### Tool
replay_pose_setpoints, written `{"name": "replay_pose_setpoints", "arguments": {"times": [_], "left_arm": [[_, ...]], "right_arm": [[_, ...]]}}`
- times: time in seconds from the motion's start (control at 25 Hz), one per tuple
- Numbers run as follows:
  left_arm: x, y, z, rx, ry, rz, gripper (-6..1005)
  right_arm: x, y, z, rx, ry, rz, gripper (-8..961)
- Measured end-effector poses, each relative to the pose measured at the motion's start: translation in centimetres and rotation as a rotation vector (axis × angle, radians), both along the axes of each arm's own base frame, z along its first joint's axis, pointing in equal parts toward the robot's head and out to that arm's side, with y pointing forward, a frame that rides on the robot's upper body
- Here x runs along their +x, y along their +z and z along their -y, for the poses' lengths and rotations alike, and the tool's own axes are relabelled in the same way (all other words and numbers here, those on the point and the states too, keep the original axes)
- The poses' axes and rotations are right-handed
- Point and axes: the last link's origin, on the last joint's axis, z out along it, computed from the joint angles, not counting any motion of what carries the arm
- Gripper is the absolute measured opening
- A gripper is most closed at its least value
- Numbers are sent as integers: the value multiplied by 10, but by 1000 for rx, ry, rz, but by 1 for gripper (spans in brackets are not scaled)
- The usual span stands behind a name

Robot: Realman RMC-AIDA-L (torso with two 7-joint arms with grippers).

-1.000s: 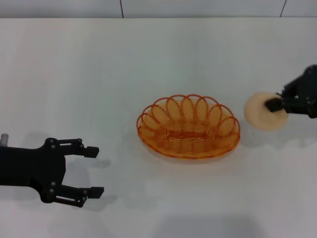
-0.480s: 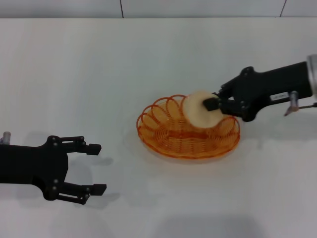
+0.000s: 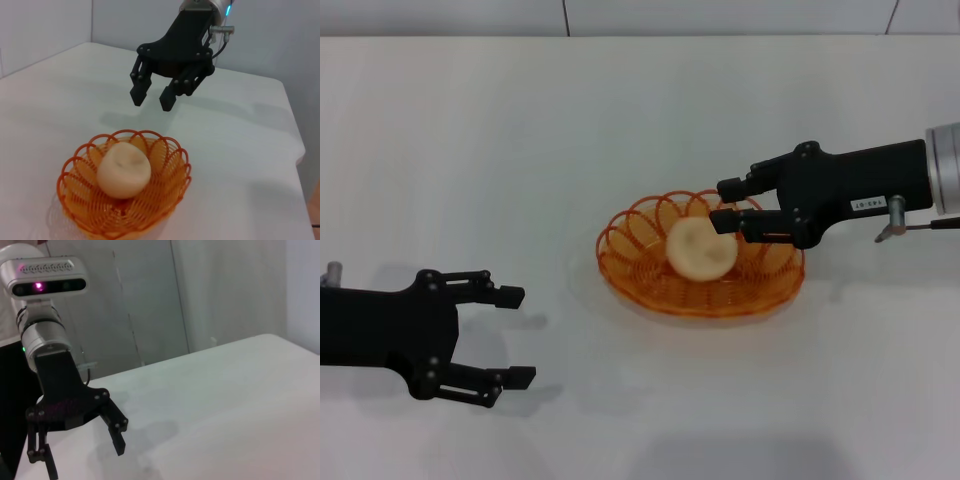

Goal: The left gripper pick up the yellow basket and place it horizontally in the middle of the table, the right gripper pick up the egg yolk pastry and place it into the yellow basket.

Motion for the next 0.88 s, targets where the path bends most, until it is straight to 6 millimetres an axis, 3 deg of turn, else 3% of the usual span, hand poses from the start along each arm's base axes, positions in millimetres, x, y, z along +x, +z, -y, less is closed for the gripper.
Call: {"name": "replay_pose_setpoints", "arguments": {"times": [0.36, 0.6, 0.88], "left_arm": [[-2, 0, 0, 7, 8, -7, 875], [-3, 5, -2, 18, 6, -9, 875], [-2, 9, -7, 23, -7, -23, 875]], "right_arm": [[28, 23, 8, 74, 29, -22, 551], [57, 42, 19, 88, 44, -38, 664], [74, 44, 32, 28, 87, -14, 818]]}}
